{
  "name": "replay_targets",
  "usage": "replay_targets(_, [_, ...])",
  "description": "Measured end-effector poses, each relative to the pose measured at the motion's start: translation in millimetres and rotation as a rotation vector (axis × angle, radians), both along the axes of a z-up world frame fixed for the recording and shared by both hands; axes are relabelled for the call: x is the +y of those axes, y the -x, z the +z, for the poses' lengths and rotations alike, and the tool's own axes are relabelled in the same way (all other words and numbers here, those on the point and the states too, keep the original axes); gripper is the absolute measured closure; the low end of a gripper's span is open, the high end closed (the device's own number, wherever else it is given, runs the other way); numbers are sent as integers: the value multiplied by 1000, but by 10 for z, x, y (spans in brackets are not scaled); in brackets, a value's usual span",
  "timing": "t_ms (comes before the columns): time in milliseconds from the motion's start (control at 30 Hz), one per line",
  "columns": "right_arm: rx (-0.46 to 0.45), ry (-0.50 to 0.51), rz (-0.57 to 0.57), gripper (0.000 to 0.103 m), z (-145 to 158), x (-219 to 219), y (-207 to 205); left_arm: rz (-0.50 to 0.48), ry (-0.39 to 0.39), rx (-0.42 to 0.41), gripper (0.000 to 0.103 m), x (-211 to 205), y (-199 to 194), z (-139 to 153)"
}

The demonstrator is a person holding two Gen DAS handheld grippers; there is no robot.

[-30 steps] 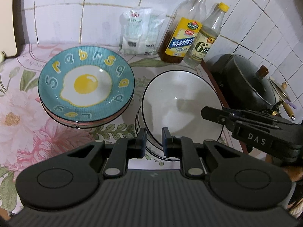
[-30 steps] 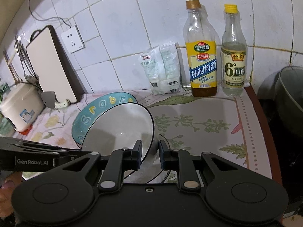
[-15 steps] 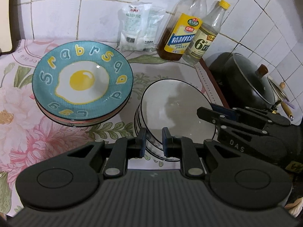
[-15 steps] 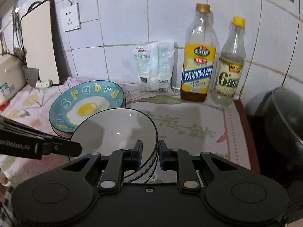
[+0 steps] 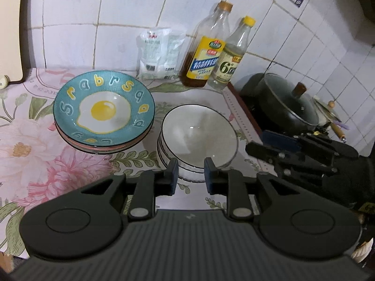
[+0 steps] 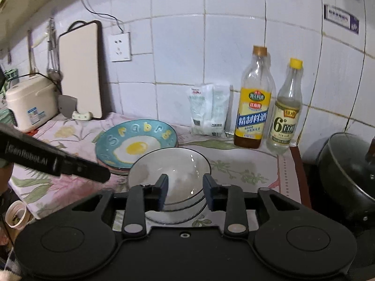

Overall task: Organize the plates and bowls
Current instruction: 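Open the left gripper to release the third white bowl, then move both grippers to opposite sides of the white bowl stack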

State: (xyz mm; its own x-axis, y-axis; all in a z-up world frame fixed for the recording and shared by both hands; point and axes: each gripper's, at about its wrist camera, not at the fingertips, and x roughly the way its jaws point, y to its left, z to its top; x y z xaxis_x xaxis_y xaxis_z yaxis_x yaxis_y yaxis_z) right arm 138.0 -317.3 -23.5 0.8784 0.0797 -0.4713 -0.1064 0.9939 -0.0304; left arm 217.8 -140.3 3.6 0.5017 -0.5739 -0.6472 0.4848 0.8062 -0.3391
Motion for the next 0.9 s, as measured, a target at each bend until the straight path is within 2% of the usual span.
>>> replay_targets(167, [-1, 44, 26, 60, 6, 80, 245, -24, 28, -29, 76, 160, 207, 89])
replay_targets(367, [-24, 52, 53, 43, -82, 154, 460, -45, 62, -57, 74, 290, 381, 36])
replay_targets(600, [-69, 37, 84, 32, -353, 232, 572, -29, 105, -117, 71, 404, 476, -240])
replay_targets(800, [-66, 12, 79, 31, -651, 231, 497, -16, 161, -131, 69, 443, 418, -540])
replay_targets(900, [-52, -26, 71, 30, -761, 182, 424, -1, 176, -158, 63, 444, 378, -651])
